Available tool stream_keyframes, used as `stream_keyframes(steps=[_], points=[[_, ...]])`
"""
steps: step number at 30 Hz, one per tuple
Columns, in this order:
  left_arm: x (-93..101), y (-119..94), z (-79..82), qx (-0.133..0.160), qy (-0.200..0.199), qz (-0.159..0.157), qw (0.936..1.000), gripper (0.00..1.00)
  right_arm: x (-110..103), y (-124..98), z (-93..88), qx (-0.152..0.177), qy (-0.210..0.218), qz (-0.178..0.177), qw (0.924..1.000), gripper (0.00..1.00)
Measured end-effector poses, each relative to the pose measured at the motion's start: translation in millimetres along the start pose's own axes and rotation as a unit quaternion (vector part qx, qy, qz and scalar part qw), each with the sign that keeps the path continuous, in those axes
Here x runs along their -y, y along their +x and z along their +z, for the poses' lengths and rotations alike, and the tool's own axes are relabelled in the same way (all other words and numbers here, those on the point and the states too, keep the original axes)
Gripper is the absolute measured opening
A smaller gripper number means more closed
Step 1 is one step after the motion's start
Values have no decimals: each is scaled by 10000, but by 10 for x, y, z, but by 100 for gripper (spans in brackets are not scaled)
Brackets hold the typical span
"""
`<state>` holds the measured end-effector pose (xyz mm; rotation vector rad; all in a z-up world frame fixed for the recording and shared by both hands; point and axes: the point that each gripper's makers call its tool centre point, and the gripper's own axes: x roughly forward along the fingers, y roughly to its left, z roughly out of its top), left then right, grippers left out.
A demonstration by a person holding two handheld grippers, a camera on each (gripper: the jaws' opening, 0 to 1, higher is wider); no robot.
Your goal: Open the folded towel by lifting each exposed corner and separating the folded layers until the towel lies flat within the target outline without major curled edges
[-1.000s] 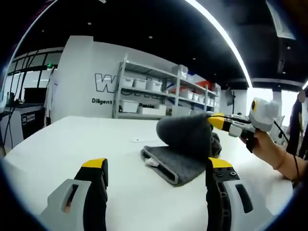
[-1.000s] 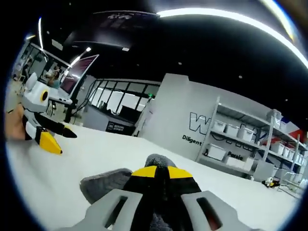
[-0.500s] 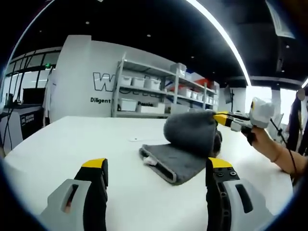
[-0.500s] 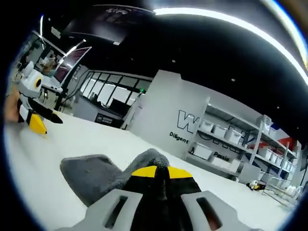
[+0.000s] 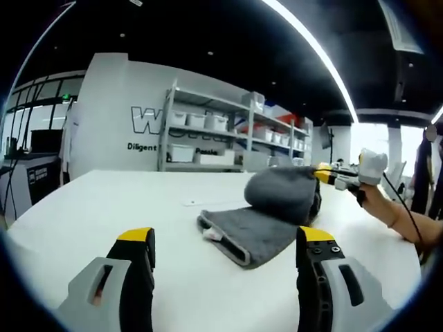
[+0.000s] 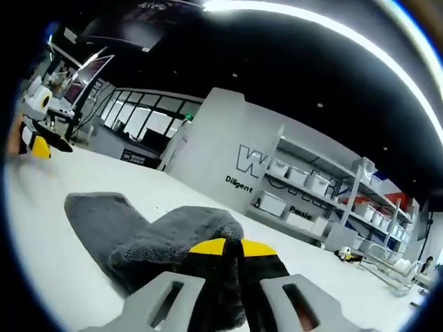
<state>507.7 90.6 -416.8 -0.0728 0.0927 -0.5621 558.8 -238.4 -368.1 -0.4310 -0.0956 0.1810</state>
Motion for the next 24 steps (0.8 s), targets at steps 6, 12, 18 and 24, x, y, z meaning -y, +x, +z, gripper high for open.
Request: stream_keyframes(steps=[6,12,18,24], points=[[-17,9,13,9,-1,6,10000,82,91,-49,-95,-96,118,-50,9999,1],[-23,4,37,56,-50,-10,10000,82,169,-104,-198,-203,280,-110,9993,1],[-35,-6,44,77,-69,43,9999,81,265,-173,-386,-470,330,-266,9980,1],[-64,-39,96,224,-282,49,9993,80,308,-223,-623,-830,423,-365,9950,1]])
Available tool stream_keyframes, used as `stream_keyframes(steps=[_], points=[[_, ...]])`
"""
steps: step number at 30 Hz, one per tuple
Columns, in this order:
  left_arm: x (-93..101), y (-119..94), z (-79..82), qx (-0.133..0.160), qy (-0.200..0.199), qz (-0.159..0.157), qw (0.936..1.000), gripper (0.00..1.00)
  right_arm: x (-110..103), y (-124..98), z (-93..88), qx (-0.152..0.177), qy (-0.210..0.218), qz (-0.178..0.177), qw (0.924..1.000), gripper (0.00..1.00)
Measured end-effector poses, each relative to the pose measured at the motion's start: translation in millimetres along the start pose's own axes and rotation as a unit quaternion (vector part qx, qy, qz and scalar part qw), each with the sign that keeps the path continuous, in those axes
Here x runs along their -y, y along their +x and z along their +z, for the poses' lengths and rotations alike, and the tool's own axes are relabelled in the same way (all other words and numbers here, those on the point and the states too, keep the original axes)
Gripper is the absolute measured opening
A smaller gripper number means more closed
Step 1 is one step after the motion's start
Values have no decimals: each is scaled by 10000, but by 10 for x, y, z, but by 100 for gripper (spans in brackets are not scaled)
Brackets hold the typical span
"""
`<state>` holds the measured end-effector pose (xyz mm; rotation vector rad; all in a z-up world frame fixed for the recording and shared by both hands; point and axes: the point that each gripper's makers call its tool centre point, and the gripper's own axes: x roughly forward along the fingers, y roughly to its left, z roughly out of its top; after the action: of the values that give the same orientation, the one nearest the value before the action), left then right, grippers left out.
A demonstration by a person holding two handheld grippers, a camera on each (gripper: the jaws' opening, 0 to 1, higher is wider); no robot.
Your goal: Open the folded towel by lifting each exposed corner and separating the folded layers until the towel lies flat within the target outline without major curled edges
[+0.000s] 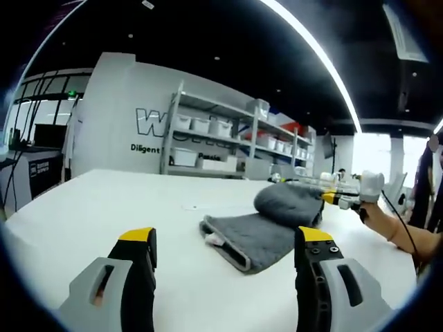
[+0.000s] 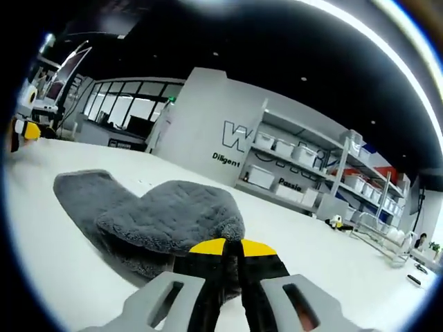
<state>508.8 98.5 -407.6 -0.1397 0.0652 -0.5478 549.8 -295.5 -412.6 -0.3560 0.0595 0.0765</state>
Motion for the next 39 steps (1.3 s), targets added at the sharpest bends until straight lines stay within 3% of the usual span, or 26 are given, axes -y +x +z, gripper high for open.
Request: stream_keyframes(steps=[5,9,21,33,37,39], points=[[74,27,-29,-133,231,-43,9996,81,30,15,-229,-386,-63,-47,9992,2],[57,26,-13,-95,153,-59,9998,81,85,21,-352,-558,99,-109,9983,2],[75,17,-69,-183,204,-32,9996,81,26,39,-575,-1042,-65,55,9945,5],[104,60,-129,-352,385,-71,9986,81,152,-99,-465,-1249,157,-223,9918,40],[96,56,-123,-350,406,-73,9985,81,138,-118,-358,-1152,258,-178,9928,47],[100,54,-136,-362,352,-109,9987,82,89,-127,-320,-1162,250,-80,9929,57]])
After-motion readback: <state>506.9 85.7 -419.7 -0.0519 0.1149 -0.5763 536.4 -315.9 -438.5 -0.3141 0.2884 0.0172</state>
